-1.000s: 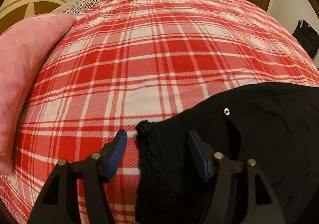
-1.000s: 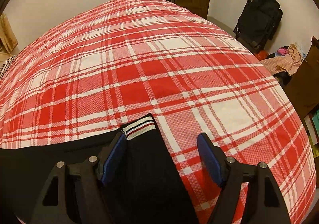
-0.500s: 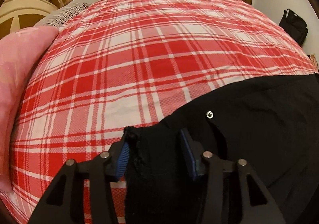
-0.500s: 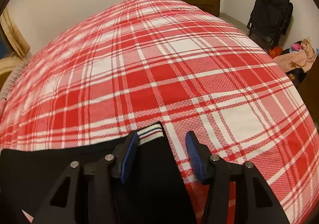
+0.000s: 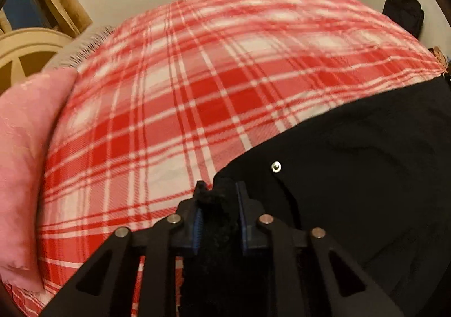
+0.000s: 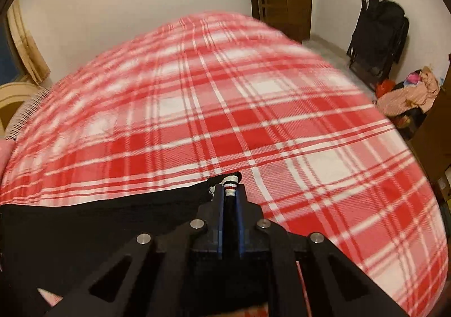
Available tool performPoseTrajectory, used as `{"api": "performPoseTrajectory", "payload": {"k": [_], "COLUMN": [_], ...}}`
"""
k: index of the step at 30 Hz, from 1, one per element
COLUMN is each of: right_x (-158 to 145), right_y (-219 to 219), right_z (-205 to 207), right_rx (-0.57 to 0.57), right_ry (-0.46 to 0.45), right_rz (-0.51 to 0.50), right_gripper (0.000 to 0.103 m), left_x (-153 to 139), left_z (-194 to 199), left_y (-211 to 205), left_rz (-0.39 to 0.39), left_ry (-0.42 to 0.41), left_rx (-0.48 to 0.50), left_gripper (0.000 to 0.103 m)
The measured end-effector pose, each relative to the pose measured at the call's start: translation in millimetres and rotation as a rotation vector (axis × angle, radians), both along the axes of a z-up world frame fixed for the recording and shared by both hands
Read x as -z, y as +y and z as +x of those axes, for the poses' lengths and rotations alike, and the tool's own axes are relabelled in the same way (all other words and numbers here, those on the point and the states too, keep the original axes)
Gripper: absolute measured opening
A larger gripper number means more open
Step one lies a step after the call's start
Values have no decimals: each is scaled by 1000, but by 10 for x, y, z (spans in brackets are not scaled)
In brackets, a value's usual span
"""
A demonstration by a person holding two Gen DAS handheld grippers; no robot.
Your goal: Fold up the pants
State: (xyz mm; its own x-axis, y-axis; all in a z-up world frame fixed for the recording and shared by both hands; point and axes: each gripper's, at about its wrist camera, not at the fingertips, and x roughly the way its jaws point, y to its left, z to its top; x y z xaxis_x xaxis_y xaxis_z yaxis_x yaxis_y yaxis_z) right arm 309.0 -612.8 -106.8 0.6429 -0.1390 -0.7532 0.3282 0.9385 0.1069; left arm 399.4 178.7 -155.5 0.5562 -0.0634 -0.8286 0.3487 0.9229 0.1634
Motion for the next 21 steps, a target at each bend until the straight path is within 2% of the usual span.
{"api": "performPoseTrajectory", "payload": {"k": [3, 5, 12, 15, 17, 19, 21], "right_x": [-227, -343, -438, -265, -45, 205, 349], "right_y": [43, 66, 210, 258, 275, 324, 335], "right_z": [-293, -505, -1344, -1712, -1900, -1998, -2019], "right_rx": [4, 10, 19, 24, 29, 12, 14], "right_ry": [-49, -70, -104, -60, 5, 84, 120], "right_rz": [-11, -21, -1, 13, 17, 2, -1], "right_gripper": [7, 7, 7, 7, 7, 7, 10], "left_x": [-230, -401, -659, -736, -749, -731, -662], "left_z": [-125, -253, -696, -969, -1169, -1392, -1590], "left_y": [125, 241, 314, 378, 428, 481, 512], "left_rz": [-58, -128, -180, -222, -232, -259, -279], "left_ry": [-63, -105, -205, -244, -262, -272, -272], "left_rx": [-5, 10, 55, 75, 90, 103, 113], "left_gripper": [21, 21, 21, 21, 21, 21, 21]}}
